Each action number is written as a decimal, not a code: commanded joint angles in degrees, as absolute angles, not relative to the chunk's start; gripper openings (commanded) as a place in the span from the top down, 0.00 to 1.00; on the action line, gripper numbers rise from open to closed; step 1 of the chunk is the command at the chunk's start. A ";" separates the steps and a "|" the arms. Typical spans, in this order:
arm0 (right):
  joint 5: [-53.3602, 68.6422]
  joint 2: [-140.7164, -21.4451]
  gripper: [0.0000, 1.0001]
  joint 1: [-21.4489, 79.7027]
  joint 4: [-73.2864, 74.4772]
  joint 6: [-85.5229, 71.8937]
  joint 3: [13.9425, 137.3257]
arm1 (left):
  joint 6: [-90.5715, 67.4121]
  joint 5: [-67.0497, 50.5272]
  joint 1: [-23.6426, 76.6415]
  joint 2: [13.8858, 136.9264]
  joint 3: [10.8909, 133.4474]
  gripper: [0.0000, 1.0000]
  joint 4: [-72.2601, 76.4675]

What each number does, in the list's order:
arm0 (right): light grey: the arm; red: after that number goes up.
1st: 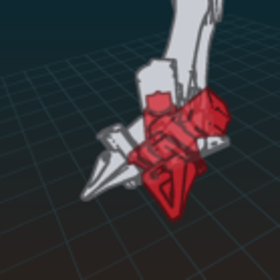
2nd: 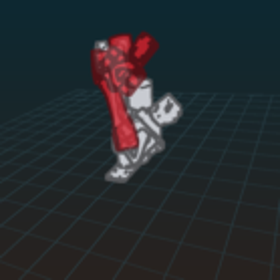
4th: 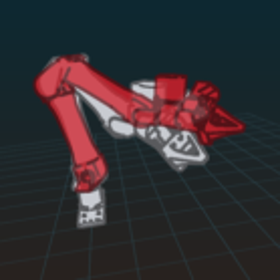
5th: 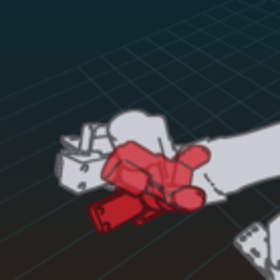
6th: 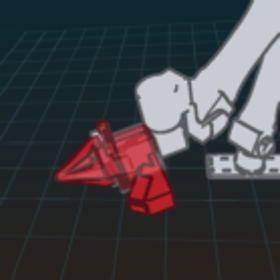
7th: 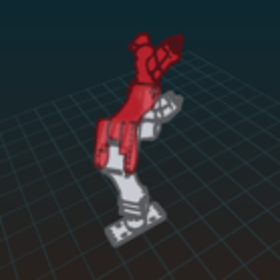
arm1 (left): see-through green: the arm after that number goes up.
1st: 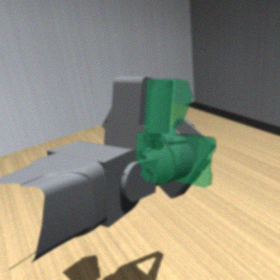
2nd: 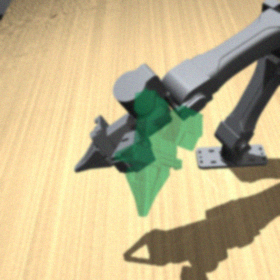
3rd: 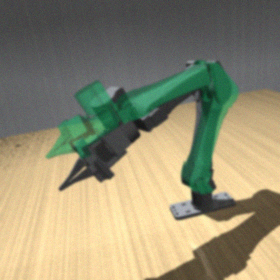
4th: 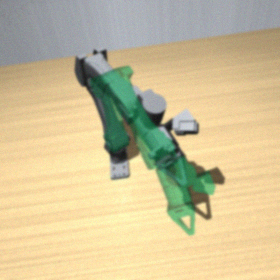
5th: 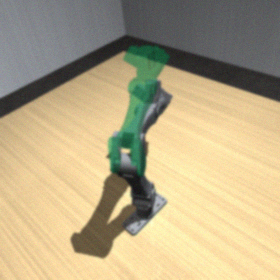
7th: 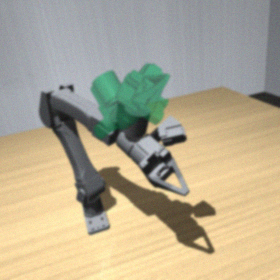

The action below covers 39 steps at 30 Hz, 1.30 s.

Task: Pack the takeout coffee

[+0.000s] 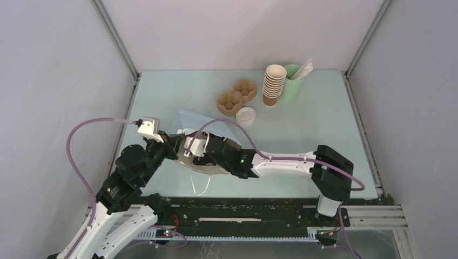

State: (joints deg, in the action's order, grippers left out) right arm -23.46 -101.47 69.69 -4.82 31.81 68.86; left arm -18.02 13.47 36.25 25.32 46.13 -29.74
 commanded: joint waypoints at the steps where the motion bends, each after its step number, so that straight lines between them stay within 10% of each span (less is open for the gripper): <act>1: -18.96 -95.95 0.44 70.01 -8.56 28.49 66.65 | -18.50 14.16 36.42 24.81 44.41 1.00 -29.27; 39: -25.03 -101.34 0.46 68.62 -39.41 29.45 54.32 | -25.19 14.21 36.47 18.68 39.99 1.00 -32.42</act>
